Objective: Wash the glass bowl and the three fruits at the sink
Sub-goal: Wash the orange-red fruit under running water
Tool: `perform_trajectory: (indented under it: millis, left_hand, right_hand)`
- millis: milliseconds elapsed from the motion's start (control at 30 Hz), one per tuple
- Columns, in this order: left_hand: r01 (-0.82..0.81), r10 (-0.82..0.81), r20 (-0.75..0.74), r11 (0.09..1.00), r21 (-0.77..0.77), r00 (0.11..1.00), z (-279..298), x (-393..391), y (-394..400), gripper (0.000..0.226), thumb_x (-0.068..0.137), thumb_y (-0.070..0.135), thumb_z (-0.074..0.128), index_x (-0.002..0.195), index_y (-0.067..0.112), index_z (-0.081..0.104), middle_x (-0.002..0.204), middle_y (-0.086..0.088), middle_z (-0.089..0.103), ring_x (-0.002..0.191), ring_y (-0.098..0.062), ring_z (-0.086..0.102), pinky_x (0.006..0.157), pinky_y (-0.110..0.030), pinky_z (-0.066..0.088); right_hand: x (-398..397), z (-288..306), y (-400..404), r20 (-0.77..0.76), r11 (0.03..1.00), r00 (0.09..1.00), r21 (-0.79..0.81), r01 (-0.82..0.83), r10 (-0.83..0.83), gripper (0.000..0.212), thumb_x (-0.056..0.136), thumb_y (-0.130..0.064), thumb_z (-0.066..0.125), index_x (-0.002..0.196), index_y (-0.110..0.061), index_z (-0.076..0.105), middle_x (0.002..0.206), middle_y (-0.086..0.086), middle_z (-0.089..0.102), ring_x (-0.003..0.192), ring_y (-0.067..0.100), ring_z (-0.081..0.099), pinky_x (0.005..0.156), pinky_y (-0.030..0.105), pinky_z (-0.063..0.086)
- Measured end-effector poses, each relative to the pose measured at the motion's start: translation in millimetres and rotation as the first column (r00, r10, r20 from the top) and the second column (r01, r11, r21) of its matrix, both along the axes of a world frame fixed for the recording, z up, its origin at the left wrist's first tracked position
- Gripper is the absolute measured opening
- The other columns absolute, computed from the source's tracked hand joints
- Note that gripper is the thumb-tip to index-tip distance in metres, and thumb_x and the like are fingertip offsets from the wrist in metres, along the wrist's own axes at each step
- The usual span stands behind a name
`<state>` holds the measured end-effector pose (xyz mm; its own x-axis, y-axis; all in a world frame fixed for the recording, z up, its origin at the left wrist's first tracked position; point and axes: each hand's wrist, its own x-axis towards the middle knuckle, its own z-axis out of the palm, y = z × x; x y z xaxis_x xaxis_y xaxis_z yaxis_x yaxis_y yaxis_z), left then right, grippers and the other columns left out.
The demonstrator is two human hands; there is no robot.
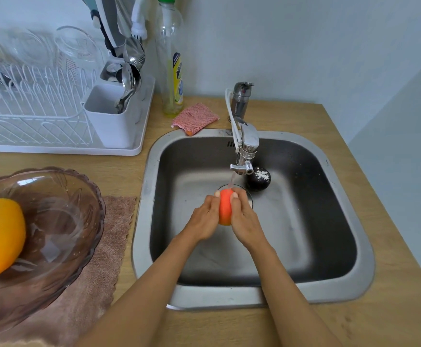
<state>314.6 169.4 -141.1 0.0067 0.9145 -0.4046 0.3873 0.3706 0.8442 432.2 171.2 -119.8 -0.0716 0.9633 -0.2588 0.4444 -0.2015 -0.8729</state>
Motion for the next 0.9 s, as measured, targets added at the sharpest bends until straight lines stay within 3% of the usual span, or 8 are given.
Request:
perform_trajectory:
  millis: [67,167,300,533,600,700,800,900]
  left_hand:
    - [-0.009,0.010,0.011,0.997,-0.080,1.000,4,0,3,0.080,0.089,0.071,0.007,0.141,0.023,0.043,0.137,-0.015,0.053,0.123,-0.030,0.053,0.108,-0.046,0.041]
    - [0.012,-0.009,0.026,0.993,-0.120,1.000,11,3,2,0.090,0.082,0.079,0.012,0.136,0.016,0.046,0.131,-0.022,0.054,0.116,-0.034,0.056,0.103,-0.048,0.045]
    - [0.029,-0.025,0.045,0.995,-0.101,0.999,6,2,0,0.088,0.073,0.088,0.019,0.130,0.027,0.045,0.126,-0.004,0.055,0.105,-0.020,0.058,0.098,-0.045,0.049]
    - [-0.057,0.066,0.060,0.989,-0.139,0.996,8,4,3,0.071,0.100,0.053,0.010,0.129,0.000,0.045,0.130,-0.038,0.047,0.118,-0.046,0.050,0.100,-0.053,0.044]
    - [-0.037,0.052,0.072,0.980,-0.197,0.996,8,3,3,0.078,0.097,0.059,0.008,0.128,-0.001,0.048,0.120,-0.035,0.055,0.096,-0.038,0.062,0.083,-0.046,0.053]
    - [0.026,-0.002,0.076,0.950,-0.312,0.997,9,-3,4,0.089,0.084,0.077,0.004,0.087,0.007,0.057,0.069,-0.013,0.056,0.055,-0.013,0.046,0.053,-0.023,0.039]
    - [0.045,0.049,0.211,0.907,-0.418,0.976,7,-9,8,0.089,0.076,0.087,0.011,0.070,0.008,0.051,0.056,-0.005,0.049,0.044,-0.010,0.038,0.043,-0.019,0.032]
    - [0.017,0.096,0.271,0.922,-0.388,0.958,3,-6,10,0.081,0.085,0.079,0.015,0.078,0.008,0.053,0.055,-0.005,0.050,0.045,-0.010,0.040,0.043,-0.020,0.035]
  right_hand:
    - [2,-2,-3,0.027,0.997,0.998,0.047,-0.054,0.052,0.030,0.103,-0.041,0.027,0.127,-0.036,0.044,0.123,0.000,0.052,0.105,0.018,0.054,0.087,0.031,0.045]
    - [2,-3,-2,-0.010,1.000,1.000,0.017,-0.026,0.027,0.031,0.103,-0.042,0.024,0.126,-0.037,0.044,0.121,0.000,0.054,0.104,0.018,0.055,0.088,0.032,0.043]
    - [2,-5,2,-0.033,0.996,0.998,-0.073,0.043,-0.045,0.038,0.102,-0.047,0.018,0.128,-0.034,0.043,0.123,0.004,0.057,0.110,0.022,0.055,0.096,0.037,0.042]
    - [1,-6,1,-0.047,0.994,0.997,-0.091,0.064,-0.068,0.042,0.102,-0.045,0.015,0.134,-0.034,0.039,0.126,0.006,0.050,0.112,0.025,0.053,0.099,0.045,0.045]
    - [1,-4,-2,-0.041,0.998,0.999,-0.067,0.013,-0.016,0.037,0.104,-0.040,0.018,0.132,-0.035,0.040,0.122,0.001,0.050,0.108,0.019,0.052,0.095,0.036,0.043]
    - [2,-6,-6,0.027,0.994,0.995,0.035,-0.101,0.100,0.034,0.103,-0.032,0.025,0.133,-0.035,0.041,0.130,-0.001,0.046,0.111,0.014,0.048,0.096,0.031,0.040]
    - [2,-10,-8,0.133,0.977,0.975,0.094,-0.189,0.176,0.033,0.102,-0.030,0.029,0.133,-0.035,0.040,0.136,-0.005,0.037,0.113,0.012,0.046,0.096,0.031,0.040]
    - [1,-12,-7,0.150,0.977,0.977,0.131,-0.171,0.151,0.034,0.102,-0.033,0.029,0.135,-0.033,0.036,0.140,-0.005,0.036,0.120,0.014,0.045,0.101,0.037,0.041]
